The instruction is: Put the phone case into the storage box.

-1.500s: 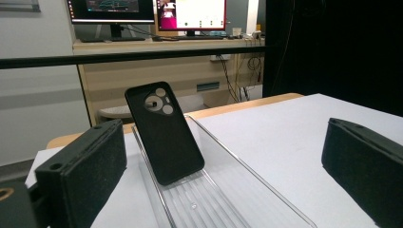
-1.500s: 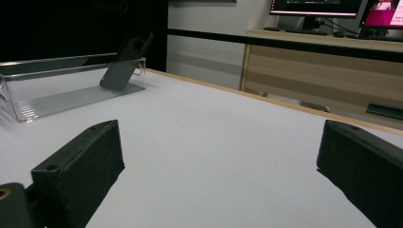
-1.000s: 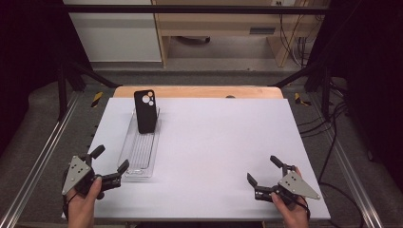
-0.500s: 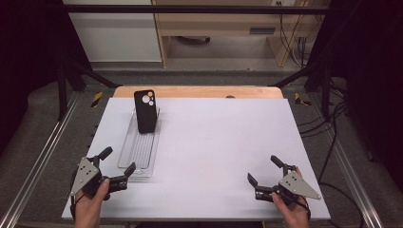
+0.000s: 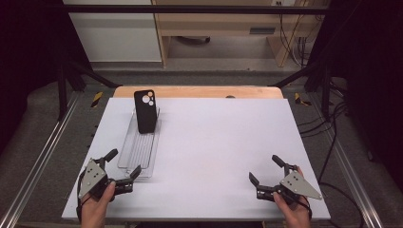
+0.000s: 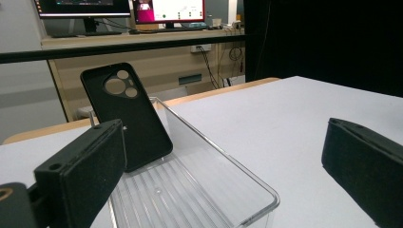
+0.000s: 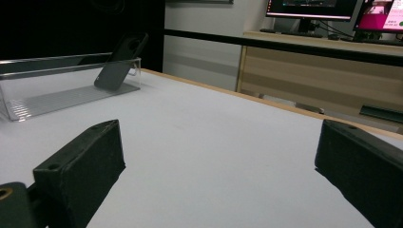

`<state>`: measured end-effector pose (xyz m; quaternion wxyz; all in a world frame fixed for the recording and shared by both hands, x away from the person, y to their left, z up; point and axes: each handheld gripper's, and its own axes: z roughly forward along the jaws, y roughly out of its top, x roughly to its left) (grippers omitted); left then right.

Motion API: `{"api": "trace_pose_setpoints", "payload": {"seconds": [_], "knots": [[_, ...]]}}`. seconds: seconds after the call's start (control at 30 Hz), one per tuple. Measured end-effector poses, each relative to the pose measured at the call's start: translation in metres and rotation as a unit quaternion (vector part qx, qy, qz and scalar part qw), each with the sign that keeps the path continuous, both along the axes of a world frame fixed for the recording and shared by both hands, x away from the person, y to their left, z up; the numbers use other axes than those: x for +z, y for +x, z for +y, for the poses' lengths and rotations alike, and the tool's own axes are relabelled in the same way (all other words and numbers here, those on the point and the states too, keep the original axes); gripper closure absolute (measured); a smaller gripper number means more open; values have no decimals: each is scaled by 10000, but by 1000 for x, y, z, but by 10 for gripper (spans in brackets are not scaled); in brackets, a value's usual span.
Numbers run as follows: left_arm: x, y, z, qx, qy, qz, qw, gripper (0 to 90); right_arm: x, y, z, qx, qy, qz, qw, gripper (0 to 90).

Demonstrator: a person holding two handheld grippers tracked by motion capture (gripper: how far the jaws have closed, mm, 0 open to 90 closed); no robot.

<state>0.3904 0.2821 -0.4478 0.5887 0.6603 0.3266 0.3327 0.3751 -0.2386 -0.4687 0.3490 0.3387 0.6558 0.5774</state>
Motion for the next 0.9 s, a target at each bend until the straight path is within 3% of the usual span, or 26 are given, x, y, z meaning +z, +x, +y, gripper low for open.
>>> {"api": "trace_pose_setpoints", "payload": {"seconds": [0.27,0.63,0.9], "knots": [[-4,-2,2,76,-5,57,10000,6,1,1,-10,-138,-20,-68,9999,31],[-9,-3,7,122,-62,50,9999,6,-2,5,-15,-239,-272,-115,9993,31],[-9,-8,7,109,-102,-31,9999,7,-6,11,-26,-402,-173,-56,9990,29]]}}
